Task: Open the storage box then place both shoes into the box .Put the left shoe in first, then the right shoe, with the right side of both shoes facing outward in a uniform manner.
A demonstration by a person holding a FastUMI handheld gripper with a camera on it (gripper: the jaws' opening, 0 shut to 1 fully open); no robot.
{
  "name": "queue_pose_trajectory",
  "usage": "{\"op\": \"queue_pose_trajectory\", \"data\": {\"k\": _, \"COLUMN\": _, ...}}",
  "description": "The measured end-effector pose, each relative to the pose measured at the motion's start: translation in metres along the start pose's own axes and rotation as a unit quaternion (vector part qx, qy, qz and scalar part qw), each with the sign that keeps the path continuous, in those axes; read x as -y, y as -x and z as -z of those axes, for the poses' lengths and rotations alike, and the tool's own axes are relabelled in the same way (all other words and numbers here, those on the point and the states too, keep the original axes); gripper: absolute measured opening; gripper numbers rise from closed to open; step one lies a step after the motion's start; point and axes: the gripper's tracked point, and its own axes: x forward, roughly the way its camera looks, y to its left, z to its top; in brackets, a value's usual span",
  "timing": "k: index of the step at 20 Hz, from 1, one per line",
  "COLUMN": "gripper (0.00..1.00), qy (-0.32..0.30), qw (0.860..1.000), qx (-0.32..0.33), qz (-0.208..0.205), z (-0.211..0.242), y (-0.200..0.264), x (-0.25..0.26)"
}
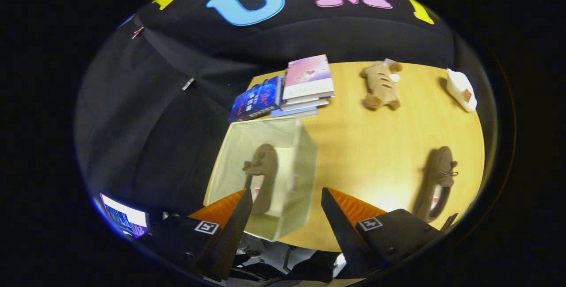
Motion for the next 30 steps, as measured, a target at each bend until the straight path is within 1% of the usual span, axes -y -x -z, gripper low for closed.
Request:
{"op": "queue_pose_trajectory", "data": {"k": 6, "gripper": 0.97, "qy": -0.057, "qw": 0.996, "qx": 0.006, "qz": 0.069, "z": 0.014, "y": 0.045, "x": 0.126}}
{"op": "queue_pose_trajectory", "data": {"k": 9, "gripper": 0.97, "qy": -0.083, "qw": 0.99, "qx": 0.011, "qz": 0.113, "z": 0.026, "y": 0.06, "x": 0.19}}
{"op": "queue_pose_trajectory", "data": {"k": 13, "gripper": 0.97, "qy": -0.105, "qw": 0.98, "qx": -0.008, "qz": 0.167, "z": 0.054, "y": 0.065, "x": 0.271}}
{"op": "queue_pose_trajectory", "data": {"k": 15, "gripper": 0.97, "qy": -0.107, "qw": 0.977, "qx": -0.024, "qz": 0.182, "z": 0.066, "y": 0.06, "x": 0.299}}
{"op": "queue_pose_trajectory", "data": {"k": 19, "gripper": 0.98, "qy": -0.11, "qw": 0.974, "qx": -0.049, "qz": 0.194, "z": 0.08, "y": 0.036, "x": 0.336}}
{"op": "queue_pose_trajectory", "data": {"k": 23, "gripper": 0.97, "qy": -0.109, "qw": 0.972, "qx": -0.071, "qz": 0.195, "z": 0.08, "y": 0.007, "x": 0.355}}
{"op": "queue_pose_trajectory", "data": {"k": 24, "gripper": 0.95, "qy": -0.105, "qw": 0.972, "qx": -0.079, "qz": 0.197, "z": 0.08, "y": 0.001, "x": 0.359}}
{"op": "queue_pose_trajectory", "data": {"k": 26, "gripper": 0.88, "qy": -0.102, "qw": 0.971, "qx": -0.086, "qz": 0.197, "z": 0.077, "y": -0.01, "x": 0.364}}
{"op": "queue_pose_trajectory", "data": {"k": 27, "gripper": 0.77, "qy": -0.101, "qw": 0.971, "qx": -0.092, "qz": 0.197, "z": 0.078, "y": -0.017, "x": 0.366}}
{"op": "queue_pose_trajectory", "data": {"k": 28, "gripper": 0.69, "qy": -0.102, "qw": 0.97, "qx": -0.097, "qz": 0.199, "z": 0.079, "y": -0.02, "x": 0.367}}
{"op": "queue_pose_trajectory", "data": {"k": 30, "gripper": 0.29, "qy": -0.099, "qw": 0.966, "qx": -0.107, "qz": 0.213, "z": 0.083, "y": -0.02, "x": 0.374}}
